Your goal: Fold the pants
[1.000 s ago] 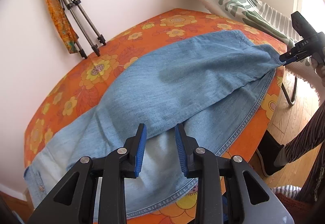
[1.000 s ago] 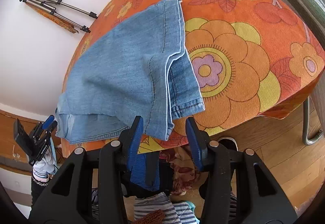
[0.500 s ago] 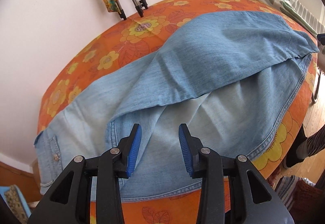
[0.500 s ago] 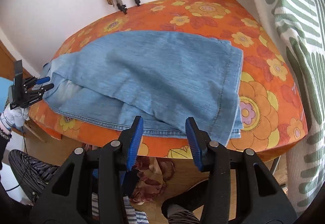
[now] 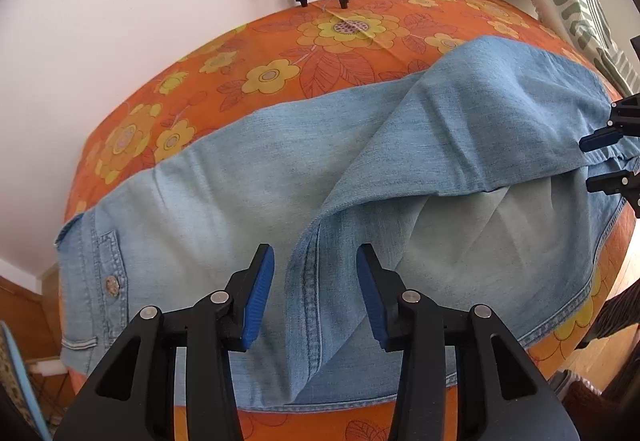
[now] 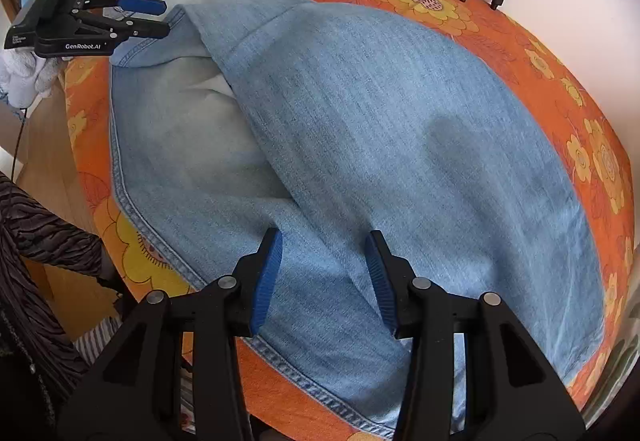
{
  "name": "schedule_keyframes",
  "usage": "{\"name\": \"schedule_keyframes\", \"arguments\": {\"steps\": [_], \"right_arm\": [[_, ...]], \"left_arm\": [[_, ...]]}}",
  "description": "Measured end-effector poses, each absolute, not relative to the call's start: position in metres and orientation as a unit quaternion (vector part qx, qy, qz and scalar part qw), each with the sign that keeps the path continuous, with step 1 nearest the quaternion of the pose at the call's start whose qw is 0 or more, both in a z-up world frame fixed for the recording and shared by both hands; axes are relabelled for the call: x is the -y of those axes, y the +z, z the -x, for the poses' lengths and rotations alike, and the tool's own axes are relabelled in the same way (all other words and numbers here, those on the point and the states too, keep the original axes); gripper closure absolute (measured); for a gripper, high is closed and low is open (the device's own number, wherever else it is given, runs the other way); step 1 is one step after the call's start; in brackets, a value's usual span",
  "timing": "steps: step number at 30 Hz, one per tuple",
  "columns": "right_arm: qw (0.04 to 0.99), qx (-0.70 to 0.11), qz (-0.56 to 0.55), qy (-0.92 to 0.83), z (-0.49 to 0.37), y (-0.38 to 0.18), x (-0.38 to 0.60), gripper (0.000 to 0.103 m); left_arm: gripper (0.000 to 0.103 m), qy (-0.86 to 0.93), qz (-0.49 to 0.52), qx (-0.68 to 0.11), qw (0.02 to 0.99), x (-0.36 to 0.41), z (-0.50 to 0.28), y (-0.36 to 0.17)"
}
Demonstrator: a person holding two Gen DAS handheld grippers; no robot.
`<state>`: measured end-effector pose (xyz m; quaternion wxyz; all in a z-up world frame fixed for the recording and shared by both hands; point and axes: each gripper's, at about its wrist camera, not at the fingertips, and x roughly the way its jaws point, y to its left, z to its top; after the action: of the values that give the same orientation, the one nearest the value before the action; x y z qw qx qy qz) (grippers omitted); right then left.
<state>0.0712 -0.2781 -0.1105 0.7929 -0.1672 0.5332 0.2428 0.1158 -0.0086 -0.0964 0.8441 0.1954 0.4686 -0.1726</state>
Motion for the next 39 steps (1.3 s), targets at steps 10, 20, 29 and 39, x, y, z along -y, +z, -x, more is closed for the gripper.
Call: {"name": "schedule_keyframes", "arguments": {"steps": [10,20,29,39], "right_arm": [[0.777,-0.547,0.201,0.236,-0.087,-0.099,0.284,0.097],[0.829,-0.497,0.140,0.214,-0.074,-0.034,0.322,0.099],[0.834,-0.489,0.125,0.225,-0.034,-0.022,0.335,0.099],[0.805,-0.540,0.029,0.246,-0.001,-0.071,0.359,0.092]], "left_arm": [[0.060,-0.195,-0.164,-0.487,0.835,0.006,-0.131,-0.111],[0.099,-0.186,-0.177,-0.441,0.860,0.016,-0.110,-0.104],[0.100,-0.195,-0.204,-0.402,0.871,0.020,-0.065,-0.065],[0.099,-0.200,-0.259,-0.454,0.829,0.035,-0.029,-0.101]]}}
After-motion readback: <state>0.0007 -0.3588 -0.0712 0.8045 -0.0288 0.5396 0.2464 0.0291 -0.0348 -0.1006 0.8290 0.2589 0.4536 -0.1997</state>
